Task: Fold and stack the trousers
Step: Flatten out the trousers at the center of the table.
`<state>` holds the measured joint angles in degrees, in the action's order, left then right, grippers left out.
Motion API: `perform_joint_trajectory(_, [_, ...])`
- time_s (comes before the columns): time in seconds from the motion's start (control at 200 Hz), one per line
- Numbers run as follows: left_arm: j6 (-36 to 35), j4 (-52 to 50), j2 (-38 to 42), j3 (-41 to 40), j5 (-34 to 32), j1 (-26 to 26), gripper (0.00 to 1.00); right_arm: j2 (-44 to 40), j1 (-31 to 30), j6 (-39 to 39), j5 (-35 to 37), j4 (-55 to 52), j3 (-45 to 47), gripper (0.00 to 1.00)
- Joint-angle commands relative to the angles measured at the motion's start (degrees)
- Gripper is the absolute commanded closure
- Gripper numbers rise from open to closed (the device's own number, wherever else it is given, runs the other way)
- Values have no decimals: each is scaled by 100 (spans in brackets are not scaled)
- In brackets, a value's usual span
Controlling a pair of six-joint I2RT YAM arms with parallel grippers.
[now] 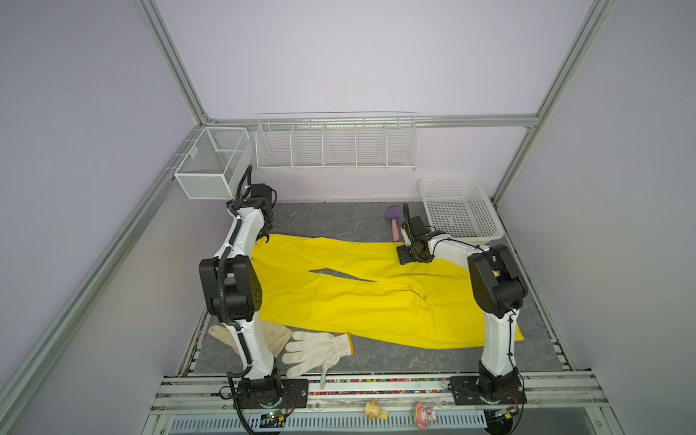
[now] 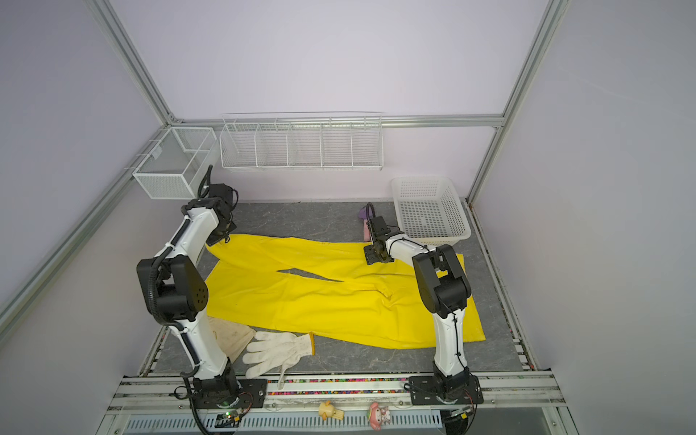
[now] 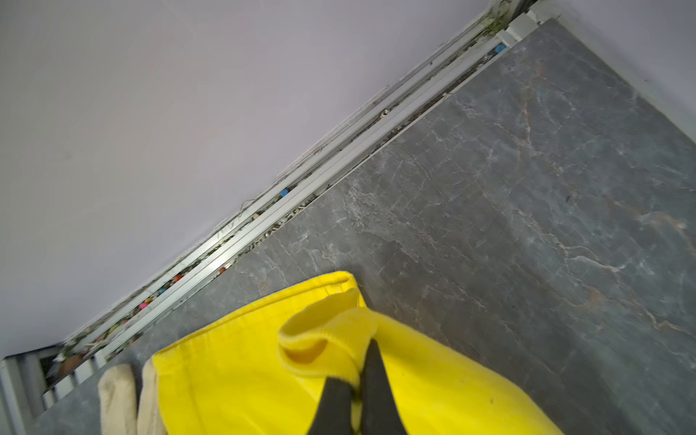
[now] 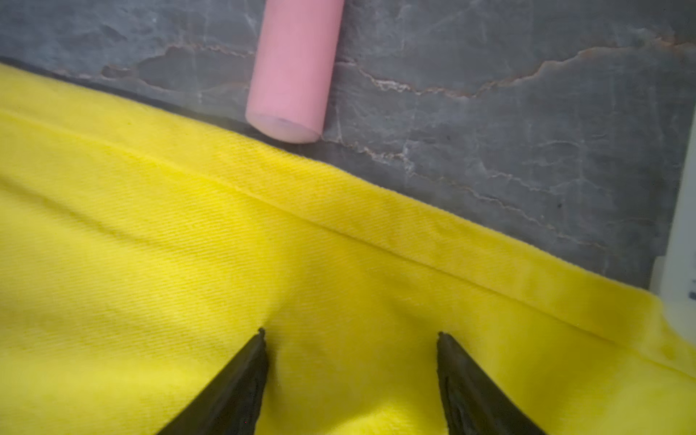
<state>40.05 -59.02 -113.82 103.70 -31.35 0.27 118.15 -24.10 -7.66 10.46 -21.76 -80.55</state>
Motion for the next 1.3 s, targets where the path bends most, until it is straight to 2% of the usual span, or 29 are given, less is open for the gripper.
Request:
perform_joint_trajectory(0.0, [-533,440,-627,467,-51,-106,100,-47,55,107,166,-325,53,27])
perform_joint_trajectory(0.17, [-192,887,-955,497,-31,-124,100,-119,48,111,125,-244,151,27])
perform_joint_trajectory(0.21, [-75,1167,-916,370,174,-132,100,-129,52,107,116,-224,180,28])
perform_joint_trajectory(0.365, [733,1289,-540,-81,761,-212,100,-187,52,117,126,-151,270,27])
perform_joint_trajectory(0.47, [1217,1131,38,-534,763,-238,100,-220,68,155,150,-130,294,27])
perform_joint_trajectory(0.565, [1267,1171,379,-917,754,-238,100,-214,64,144,100,-59,305,27])
perform_joint_trajectory(0.71, [1320,1451,365,-1265,702,-257,100,-202,64,122,49,-14,296,28])
perform_joint_trajectory(0.96, [1210,2152,-572,-739,261,-282,100,-292,71,148,53,20,424,27])
perform_joint_trajectory(1.079, [1320,2582,-829,-648,-22,-265,100,-294,63,173,54,23,435,27])
perform_joint_trajectory(1.234, [1161,3209,-1103,-632,-690,-265,100,-267,63,199,37,53,435,27])
perform_joint_trajectory(1.294, [1042,3442,-1205,-560,-738,-230,100,-251,64,196,43,58,451,27])
